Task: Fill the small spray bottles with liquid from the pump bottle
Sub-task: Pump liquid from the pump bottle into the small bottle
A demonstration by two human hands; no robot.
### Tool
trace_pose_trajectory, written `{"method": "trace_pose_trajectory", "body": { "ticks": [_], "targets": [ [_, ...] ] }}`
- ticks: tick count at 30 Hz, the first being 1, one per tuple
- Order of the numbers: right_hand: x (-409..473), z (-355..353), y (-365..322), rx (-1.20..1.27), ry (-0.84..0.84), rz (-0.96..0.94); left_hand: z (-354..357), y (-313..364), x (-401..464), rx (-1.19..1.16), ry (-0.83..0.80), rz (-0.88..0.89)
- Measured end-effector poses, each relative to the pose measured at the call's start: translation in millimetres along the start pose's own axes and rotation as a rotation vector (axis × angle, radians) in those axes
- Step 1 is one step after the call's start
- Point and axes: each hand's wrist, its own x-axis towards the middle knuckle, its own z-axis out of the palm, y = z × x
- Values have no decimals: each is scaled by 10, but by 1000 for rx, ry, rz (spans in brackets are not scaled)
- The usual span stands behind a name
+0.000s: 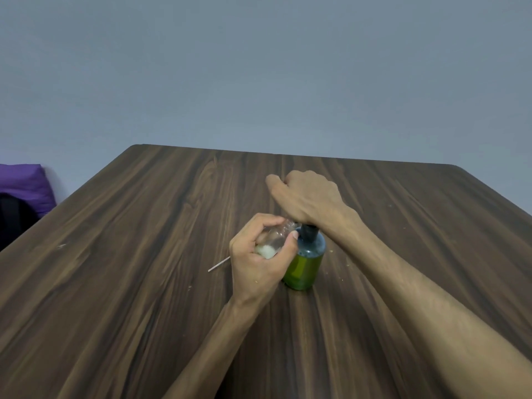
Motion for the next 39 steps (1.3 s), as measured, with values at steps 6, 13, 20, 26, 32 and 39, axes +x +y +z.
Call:
{"method": "trace_pose_trajectory", "body": {
  "ticks": [6,13,20,26,32,39],
  "targets": [
    [25,7,-5,11,-11,20,7,16,9,6,0,-18],
    [25,4,6,-6,-42,5,15,17,16,12,2,-5],
    [29,-21,-5,-1,-36,10,16,19,14,12,0,-8],
    [39,-82,-14,-18,10,-20,13,1,7,5,3,-10],
    [13,-7,-4,-38,-42,-15,8,9,-5,11,10,-16],
    [29,-28,-15,-40,-36,-19,10,-2,-1,4,4,-29]
  ]
}}
